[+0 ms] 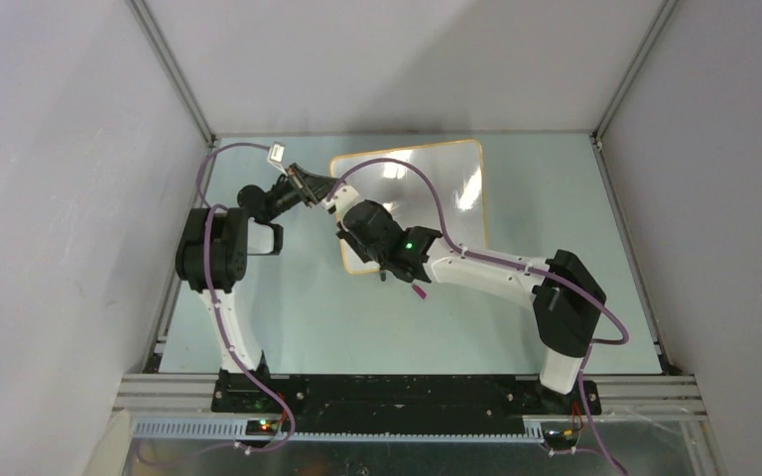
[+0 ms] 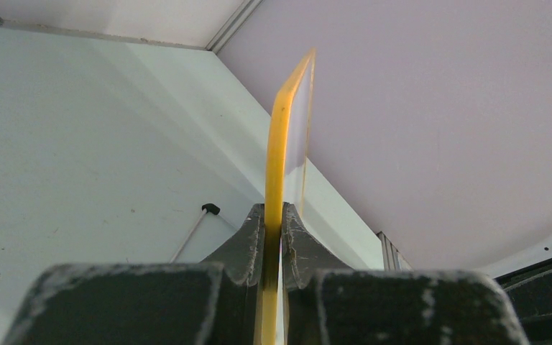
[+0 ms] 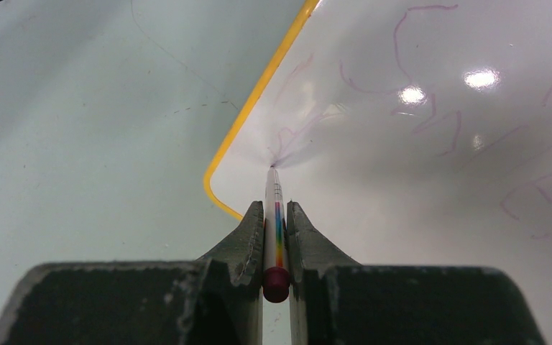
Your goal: Write a sentence on the whiteboard
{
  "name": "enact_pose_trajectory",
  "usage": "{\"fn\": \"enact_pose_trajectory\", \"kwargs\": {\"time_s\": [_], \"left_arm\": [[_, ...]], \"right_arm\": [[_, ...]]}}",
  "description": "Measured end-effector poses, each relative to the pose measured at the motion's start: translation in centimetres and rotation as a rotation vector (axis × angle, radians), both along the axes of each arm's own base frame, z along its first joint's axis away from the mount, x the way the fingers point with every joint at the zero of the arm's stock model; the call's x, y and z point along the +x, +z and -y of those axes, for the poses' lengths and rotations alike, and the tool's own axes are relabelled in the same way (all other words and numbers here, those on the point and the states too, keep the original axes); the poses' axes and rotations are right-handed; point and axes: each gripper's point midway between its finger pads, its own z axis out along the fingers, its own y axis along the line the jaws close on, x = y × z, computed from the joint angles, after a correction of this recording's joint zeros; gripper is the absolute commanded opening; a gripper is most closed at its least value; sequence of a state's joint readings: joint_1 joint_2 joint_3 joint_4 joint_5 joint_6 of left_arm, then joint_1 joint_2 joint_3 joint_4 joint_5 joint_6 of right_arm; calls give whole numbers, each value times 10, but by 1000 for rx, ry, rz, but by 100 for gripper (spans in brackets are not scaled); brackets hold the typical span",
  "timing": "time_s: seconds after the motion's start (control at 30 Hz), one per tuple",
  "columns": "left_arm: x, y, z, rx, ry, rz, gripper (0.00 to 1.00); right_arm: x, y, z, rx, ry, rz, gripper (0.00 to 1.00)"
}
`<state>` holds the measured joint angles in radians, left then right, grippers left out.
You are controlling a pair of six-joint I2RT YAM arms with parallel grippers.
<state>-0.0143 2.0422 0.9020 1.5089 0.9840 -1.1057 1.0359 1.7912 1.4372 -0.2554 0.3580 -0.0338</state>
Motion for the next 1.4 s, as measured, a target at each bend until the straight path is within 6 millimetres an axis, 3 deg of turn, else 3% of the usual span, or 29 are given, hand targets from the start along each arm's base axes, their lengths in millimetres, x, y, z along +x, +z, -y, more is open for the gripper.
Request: {"fn": "enact_pose_trajectory", "kwargs": {"time_s": [0.47, 0.97, 1.4], "left_arm": [[0, 0, 0, 0, 0, 0, 0], [0, 0, 0, -1, 0, -1, 0], [0, 0, 0, -1, 0, -1, 0]], "right_arm": [[3, 2, 1, 3, 3, -3, 0], [18, 26, 1, 27, -11, 37, 0], [22, 29, 3, 28, -19, 41, 0]]}}
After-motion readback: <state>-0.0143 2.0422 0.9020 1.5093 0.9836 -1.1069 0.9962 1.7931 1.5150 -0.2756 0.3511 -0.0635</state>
